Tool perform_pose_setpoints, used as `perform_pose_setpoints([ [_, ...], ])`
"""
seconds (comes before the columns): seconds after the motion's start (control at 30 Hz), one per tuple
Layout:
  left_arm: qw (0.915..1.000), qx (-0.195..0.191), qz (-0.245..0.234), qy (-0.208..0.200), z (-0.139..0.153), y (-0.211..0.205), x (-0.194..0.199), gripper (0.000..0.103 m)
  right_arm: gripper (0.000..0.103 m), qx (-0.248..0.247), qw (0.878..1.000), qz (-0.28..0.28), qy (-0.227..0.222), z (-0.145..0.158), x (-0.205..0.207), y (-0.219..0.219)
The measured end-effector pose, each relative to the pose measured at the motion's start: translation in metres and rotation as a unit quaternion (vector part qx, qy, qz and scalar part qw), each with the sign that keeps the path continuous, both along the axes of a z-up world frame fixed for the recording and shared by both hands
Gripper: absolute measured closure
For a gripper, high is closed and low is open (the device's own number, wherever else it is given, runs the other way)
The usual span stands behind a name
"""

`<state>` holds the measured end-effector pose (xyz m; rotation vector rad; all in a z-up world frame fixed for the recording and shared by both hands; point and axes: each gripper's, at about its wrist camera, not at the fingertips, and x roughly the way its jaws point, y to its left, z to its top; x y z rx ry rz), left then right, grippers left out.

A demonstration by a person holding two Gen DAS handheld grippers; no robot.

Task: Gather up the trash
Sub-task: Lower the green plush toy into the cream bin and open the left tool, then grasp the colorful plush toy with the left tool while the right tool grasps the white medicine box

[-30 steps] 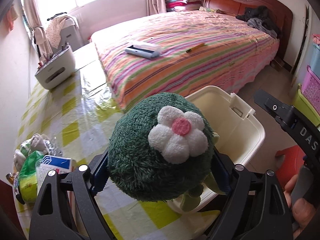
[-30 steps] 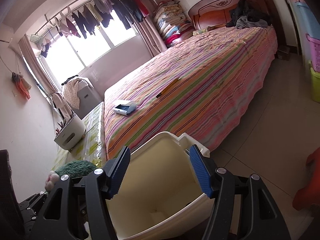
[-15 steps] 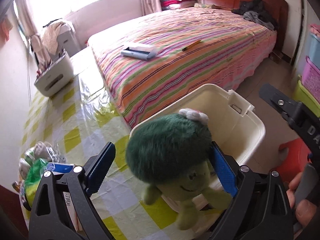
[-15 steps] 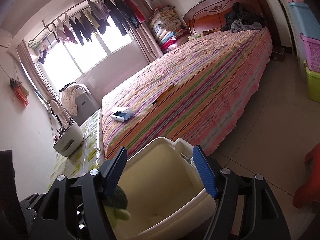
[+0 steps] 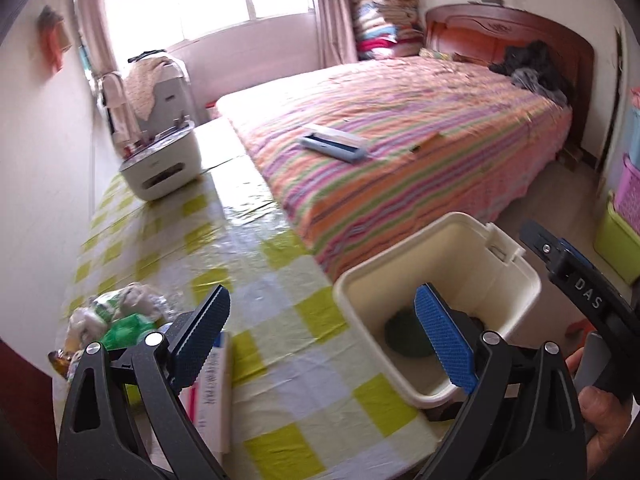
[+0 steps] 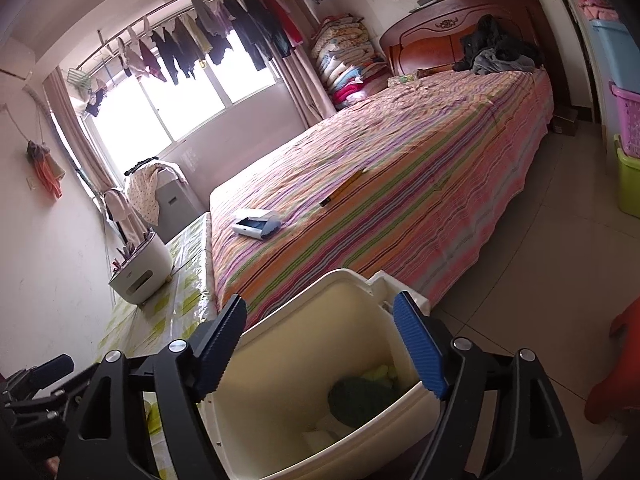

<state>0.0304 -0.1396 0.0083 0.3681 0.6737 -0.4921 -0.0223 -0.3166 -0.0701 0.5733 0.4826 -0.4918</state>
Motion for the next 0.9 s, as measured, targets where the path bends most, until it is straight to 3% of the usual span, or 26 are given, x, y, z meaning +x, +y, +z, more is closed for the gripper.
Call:
perform_pose_setpoints([
  [0.37,0.9984,-0.025,0.050,0.006,0.004,0.074,0.021,0.011,0.027,-0.010,0.997,0.070,0.024,-0.005,0.032,0.051],
  [0.67,0.9927,-0.047,0.110,-0.013,0.010,0.155,0.040,0.011,0.027,-0.010,0.986,0.162,0.045,-0.020,0.064,0.119],
  [0.9,0.9767,-0.086,0.194,0.034,0.008,0.244,0.076,0.011,0.027,-0.019,0.976,0.207,0.068,-0.033,0.089,0.163],
])
